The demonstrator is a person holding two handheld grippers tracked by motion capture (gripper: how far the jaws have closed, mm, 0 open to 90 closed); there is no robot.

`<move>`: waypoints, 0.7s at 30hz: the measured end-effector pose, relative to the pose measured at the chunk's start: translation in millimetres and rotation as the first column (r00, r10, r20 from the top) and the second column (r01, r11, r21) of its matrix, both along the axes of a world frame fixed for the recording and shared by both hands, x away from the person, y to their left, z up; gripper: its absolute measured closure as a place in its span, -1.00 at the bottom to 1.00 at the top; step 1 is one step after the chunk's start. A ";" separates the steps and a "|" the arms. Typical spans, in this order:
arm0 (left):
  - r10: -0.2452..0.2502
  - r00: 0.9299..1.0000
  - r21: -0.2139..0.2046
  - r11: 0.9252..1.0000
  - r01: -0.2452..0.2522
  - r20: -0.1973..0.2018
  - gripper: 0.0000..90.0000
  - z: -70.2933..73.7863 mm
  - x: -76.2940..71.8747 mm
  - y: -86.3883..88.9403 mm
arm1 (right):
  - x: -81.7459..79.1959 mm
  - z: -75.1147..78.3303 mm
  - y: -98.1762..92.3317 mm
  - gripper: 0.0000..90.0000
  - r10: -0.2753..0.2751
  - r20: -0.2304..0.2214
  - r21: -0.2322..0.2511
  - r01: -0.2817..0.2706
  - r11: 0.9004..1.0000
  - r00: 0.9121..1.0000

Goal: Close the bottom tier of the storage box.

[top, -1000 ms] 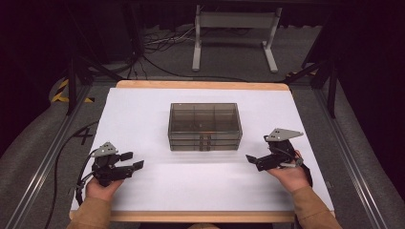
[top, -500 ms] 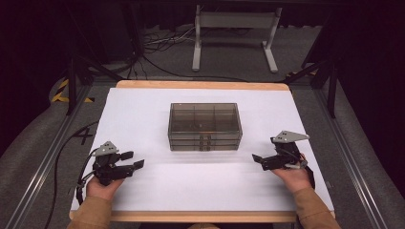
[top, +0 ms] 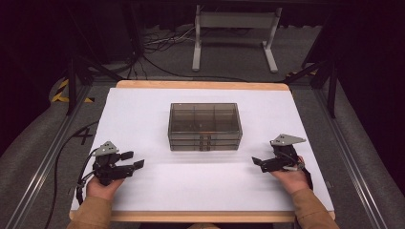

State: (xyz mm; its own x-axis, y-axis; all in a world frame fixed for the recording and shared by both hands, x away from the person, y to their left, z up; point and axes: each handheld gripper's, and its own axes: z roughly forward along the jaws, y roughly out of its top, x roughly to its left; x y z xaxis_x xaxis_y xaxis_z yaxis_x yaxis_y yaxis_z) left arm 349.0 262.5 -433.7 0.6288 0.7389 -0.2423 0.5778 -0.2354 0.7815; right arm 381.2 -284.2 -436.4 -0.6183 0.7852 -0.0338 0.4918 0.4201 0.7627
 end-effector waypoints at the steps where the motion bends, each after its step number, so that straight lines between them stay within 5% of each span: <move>1: 0.000 1.000 0.001 1.000 0.000 0.000 -0.17 0.0 0.0 0.0 | 0.0 -1.7 1.2 -1.00 0.002 -0.003 -0.008 -0.002 1.000 1.000; 14: -0.002 1.000 0.001 1.000 0.002 -0.002 -0.17 -0.2 -0.1 -0.3 | 0.8 -12.3 11.0 -1.00 0.067 -0.044 -0.080 -0.070 0.994 0.997; 21: -0.001 1.000 0.002 1.000 0.001 -0.004 -0.17 -0.4 -0.4 -0.3 | 3.5 -13.2 9.6 -1.00 0.070 -0.072 -0.061 -0.075 0.995 0.995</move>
